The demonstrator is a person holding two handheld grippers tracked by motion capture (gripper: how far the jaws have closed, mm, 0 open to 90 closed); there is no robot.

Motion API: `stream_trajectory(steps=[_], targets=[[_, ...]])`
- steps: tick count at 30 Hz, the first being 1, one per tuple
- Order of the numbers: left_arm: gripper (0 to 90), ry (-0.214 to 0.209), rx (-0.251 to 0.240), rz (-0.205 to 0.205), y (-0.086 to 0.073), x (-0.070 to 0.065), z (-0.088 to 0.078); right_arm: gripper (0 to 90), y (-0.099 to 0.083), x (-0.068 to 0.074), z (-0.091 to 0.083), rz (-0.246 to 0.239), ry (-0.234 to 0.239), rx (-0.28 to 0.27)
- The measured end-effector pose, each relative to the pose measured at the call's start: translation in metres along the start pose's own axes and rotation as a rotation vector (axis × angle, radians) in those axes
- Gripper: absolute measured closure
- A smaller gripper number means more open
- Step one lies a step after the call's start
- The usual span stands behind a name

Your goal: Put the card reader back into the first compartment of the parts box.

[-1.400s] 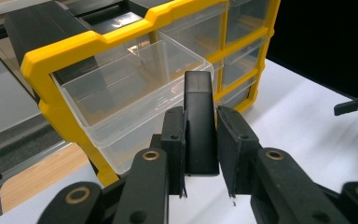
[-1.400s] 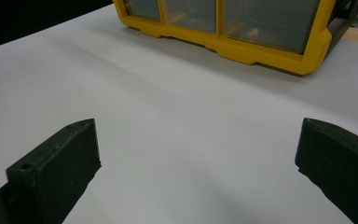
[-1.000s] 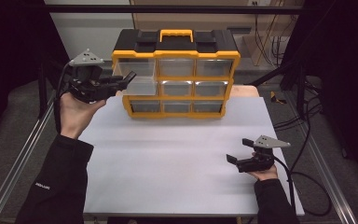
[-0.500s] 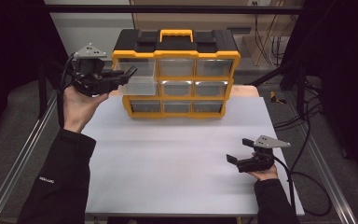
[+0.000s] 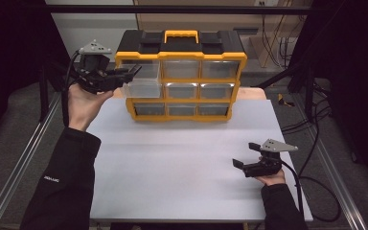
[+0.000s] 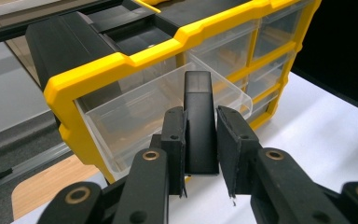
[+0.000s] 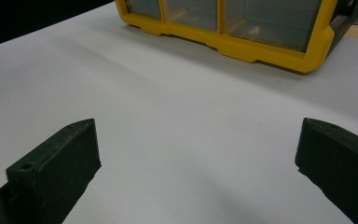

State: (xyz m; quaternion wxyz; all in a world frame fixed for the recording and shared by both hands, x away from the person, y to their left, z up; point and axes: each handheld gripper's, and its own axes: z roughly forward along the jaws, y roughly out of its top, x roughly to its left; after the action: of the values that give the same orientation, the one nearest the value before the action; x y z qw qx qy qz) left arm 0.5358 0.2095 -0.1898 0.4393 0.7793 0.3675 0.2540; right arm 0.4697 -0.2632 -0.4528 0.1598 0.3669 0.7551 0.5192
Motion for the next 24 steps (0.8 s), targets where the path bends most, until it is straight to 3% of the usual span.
stream_trajectory(steps=[24], targets=[[72.4, 0.053, 0.042, 0.0, 0.009, 0.014, 0.023, 0.1, -0.001, 0.0, 0.001, 0.0, 0.003, 0.009]])
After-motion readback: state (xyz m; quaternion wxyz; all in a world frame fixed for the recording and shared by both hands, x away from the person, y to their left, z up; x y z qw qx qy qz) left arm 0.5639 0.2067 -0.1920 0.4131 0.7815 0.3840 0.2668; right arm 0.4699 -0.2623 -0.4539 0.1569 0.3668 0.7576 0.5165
